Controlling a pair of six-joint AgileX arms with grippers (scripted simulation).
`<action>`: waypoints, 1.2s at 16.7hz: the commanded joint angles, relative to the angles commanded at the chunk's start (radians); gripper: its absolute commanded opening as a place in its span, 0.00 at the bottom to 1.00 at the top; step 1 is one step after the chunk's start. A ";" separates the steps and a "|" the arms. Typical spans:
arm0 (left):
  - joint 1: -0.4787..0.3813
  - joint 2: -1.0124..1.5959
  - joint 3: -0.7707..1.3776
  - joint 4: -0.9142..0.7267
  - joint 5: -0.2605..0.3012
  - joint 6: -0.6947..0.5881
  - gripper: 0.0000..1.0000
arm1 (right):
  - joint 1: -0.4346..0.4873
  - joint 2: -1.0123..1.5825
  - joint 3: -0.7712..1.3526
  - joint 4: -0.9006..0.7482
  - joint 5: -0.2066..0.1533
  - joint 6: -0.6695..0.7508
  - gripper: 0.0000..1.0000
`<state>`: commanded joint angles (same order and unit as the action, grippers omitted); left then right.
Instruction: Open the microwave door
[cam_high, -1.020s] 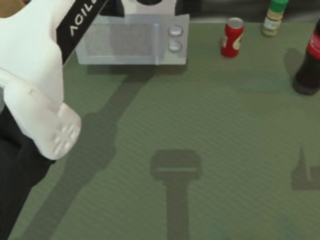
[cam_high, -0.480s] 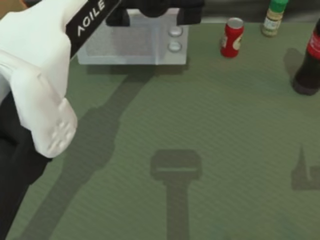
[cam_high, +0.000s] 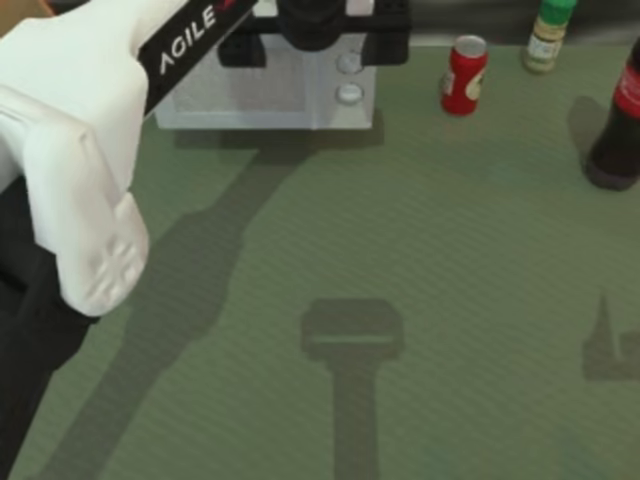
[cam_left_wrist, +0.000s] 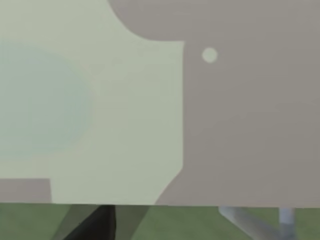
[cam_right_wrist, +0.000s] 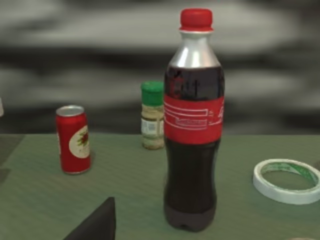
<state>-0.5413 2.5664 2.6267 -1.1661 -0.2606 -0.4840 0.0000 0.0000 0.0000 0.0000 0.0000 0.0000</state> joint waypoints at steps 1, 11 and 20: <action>0.000 0.000 0.000 0.000 0.000 0.000 0.85 | 0.000 0.000 0.000 0.000 0.000 0.000 1.00; 0.000 0.000 0.000 0.000 0.000 0.000 0.10 | 0.000 0.000 0.000 0.000 0.000 0.000 1.00; 0.000 0.000 0.000 0.000 0.000 0.000 0.00 | 0.000 0.000 0.000 0.000 0.000 0.000 1.00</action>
<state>-0.5413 2.5664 2.6267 -1.1661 -0.2606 -0.4840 0.0000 0.0000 0.0000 0.0000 0.0000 0.0000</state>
